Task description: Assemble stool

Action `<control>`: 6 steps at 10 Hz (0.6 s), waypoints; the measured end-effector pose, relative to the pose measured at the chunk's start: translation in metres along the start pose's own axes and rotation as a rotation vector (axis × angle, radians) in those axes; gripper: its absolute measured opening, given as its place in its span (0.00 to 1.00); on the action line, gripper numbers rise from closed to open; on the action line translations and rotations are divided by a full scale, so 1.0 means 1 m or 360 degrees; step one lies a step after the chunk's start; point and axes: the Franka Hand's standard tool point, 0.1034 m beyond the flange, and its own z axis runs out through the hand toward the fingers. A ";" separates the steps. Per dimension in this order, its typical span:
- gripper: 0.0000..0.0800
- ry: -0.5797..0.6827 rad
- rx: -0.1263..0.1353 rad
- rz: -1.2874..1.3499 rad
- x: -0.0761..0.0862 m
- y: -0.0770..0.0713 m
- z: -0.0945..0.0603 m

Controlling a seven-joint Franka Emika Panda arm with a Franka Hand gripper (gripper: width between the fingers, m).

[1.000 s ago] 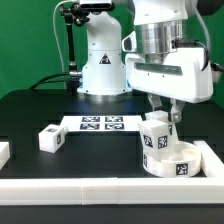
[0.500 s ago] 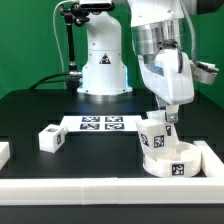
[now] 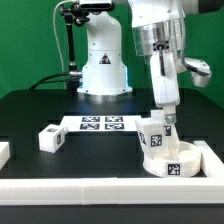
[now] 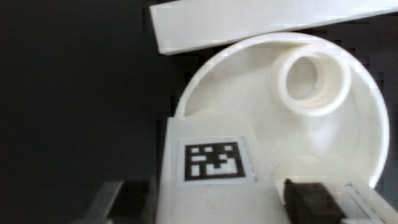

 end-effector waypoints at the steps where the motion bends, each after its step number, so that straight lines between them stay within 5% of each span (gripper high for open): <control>1: 0.56 -0.0002 -0.0003 -0.0003 -0.001 0.000 -0.001; 2: 0.75 -0.0012 -0.0006 -0.0016 -0.004 0.000 -0.005; 6: 0.81 -0.0034 0.0033 -0.0349 -0.007 -0.007 -0.022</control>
Offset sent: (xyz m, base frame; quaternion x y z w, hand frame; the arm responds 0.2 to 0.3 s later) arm -0.0065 0.0007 0.0249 -0.0136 -0.0220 -0.0225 0.9994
